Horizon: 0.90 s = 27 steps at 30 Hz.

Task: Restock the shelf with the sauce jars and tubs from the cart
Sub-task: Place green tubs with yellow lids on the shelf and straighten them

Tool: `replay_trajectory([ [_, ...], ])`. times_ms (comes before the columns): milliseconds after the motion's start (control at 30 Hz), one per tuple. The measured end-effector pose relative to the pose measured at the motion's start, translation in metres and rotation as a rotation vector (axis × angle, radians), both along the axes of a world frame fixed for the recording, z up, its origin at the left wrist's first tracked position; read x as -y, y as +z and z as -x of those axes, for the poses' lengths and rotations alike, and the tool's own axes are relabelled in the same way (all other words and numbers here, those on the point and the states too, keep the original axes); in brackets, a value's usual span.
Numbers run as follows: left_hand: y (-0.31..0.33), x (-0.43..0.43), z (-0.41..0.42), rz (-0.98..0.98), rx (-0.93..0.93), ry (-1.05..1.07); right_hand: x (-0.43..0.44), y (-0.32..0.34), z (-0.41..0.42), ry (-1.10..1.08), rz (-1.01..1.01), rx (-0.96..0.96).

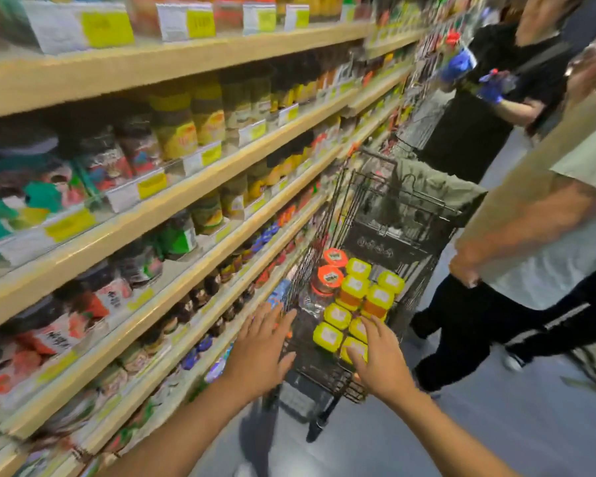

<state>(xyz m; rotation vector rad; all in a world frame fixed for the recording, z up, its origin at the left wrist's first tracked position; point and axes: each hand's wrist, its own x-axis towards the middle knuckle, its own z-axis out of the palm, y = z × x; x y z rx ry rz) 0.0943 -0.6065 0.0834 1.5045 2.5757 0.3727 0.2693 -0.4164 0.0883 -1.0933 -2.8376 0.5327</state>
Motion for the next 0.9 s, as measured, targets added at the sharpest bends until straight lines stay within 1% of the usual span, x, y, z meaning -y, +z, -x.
replay_trajectory([
  [200, -0.026, -0.079, 0.033, 0.03, 0.168, -0.061, -0.066, -0.017, 0.017, -0.126, 0.124, 0.094],
  [433, -0.075, -0.157, 0.053, 0.143, 0.361, -0.042, -0.138, -0.044, 0.031, -0.164, 0.239, 0.158],
  [533, -0.099, -0.19, 0.055, 0.173, 0.548, 0.077, -0.172, -0.06, 0.045, -0.146, 0.301, 0.228],
  [633, -0.13, -0.22, 0.059, 0.212, 0.78, 0.294, -0.207, -0.088, 0.058, -0.128, 0.392, 0.276],
  [667, -0.14, -0.229, 0.06, 0.222, 0.828, 0.362, -0.22, -0.102, 0.062, -0.121, 0.421, 0.301],
  [800, -0.197, -0.259, 0.06, 0.291, 0.922, 0.567, -0.282, -0.204, 0.056, -0.104, 0.557, 0.418],
  [900, -0.224, -0.282, 0.054, 0.341, 0.993, 0.655, -0.303, -0.225, 0.069, -0.079, 0.594, 0.434],
])
